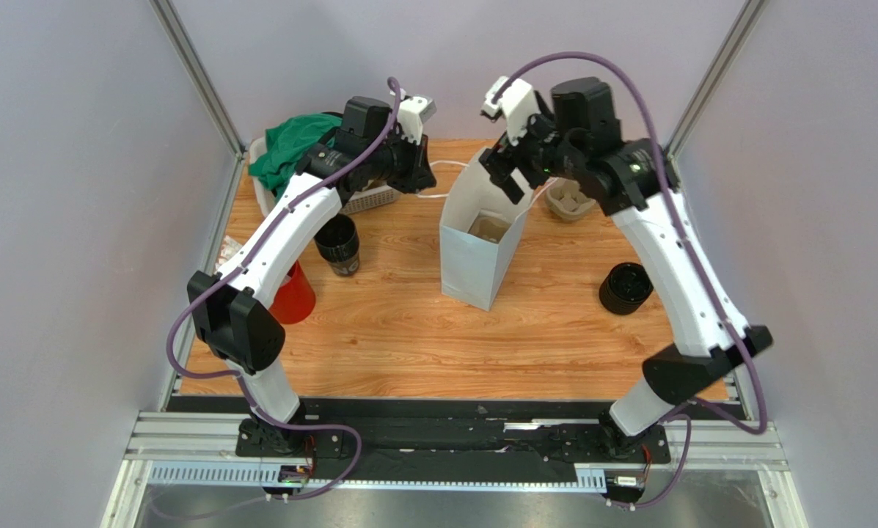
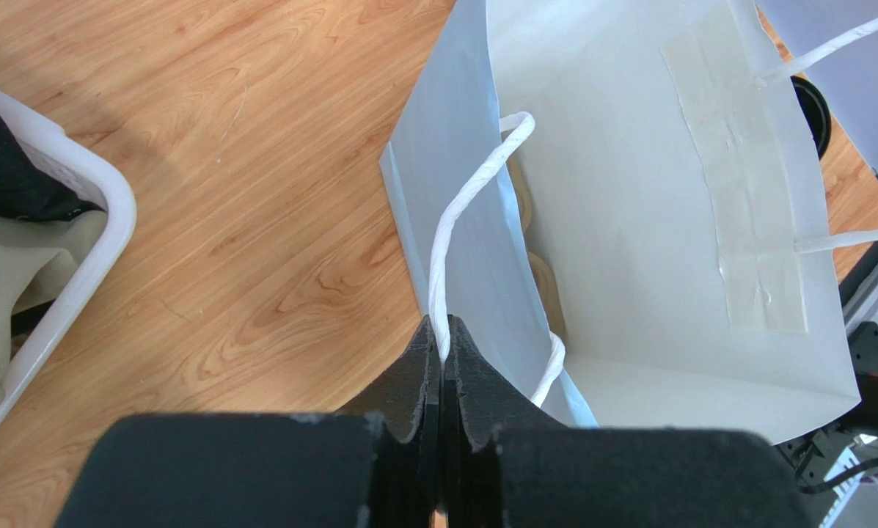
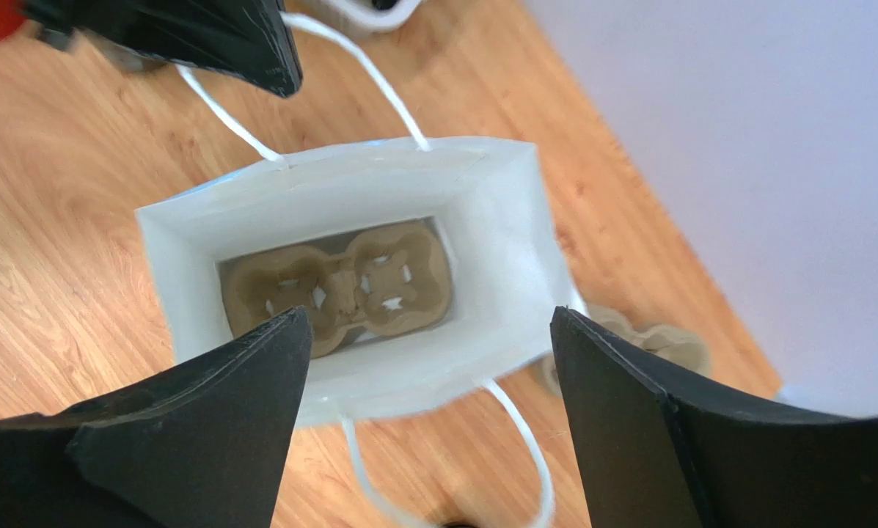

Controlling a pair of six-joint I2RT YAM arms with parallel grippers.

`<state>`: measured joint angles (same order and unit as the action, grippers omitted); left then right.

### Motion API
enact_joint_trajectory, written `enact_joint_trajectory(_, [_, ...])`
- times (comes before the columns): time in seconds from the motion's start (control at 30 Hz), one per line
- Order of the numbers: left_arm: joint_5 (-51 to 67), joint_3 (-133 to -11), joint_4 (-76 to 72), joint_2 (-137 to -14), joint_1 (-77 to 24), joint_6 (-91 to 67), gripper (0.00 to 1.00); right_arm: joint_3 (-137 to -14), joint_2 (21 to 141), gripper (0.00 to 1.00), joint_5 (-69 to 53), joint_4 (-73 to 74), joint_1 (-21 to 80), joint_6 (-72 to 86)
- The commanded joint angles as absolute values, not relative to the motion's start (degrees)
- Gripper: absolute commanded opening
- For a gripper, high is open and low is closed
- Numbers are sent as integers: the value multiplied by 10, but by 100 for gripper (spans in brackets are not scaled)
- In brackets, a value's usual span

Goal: Pack the takeout coffee

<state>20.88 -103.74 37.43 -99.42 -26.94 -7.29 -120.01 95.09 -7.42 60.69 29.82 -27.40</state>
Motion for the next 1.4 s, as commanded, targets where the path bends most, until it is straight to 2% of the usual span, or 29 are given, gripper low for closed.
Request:
enact_joint_trajectory(0.0, [224, -1045, 360, -976, -269, -63, 4, -1191, 878, 86, -83, 548, 285, -297])
enact_joint_trajectory(0.2, [235, -1068, 380, -988, -269, -56, 16, -1146, 824, 86, -92, 578, 257, -350])
enact_joint_trajectory(0.3, [237, -1083, 391, -993, -269, -51, 19, -1082, 795, 86, -76, 577, 255, -395])
enact_joint_trajectory(0.47, [241, -1104, 410, -1003, -269, -47, 19, -998, 771, 85, -45, 534, 240, -444])
enact_joint_trajectory(0.8, [241, -1128, 435, -1012, -269, -39, 19, -991, 772, 81, -75, 521, 201, -498])
enact_joint_trajectory(1.0, [244, -1165, 459, -1035, -269, -33, 19, -978, 777, 73, -106, 523, 200, -530])
enact_joint_trajectory(1.37, [240, -1228, 511, -1065, -269, -6, 18, -964, 783, 48, -151, 505, 200, -544])
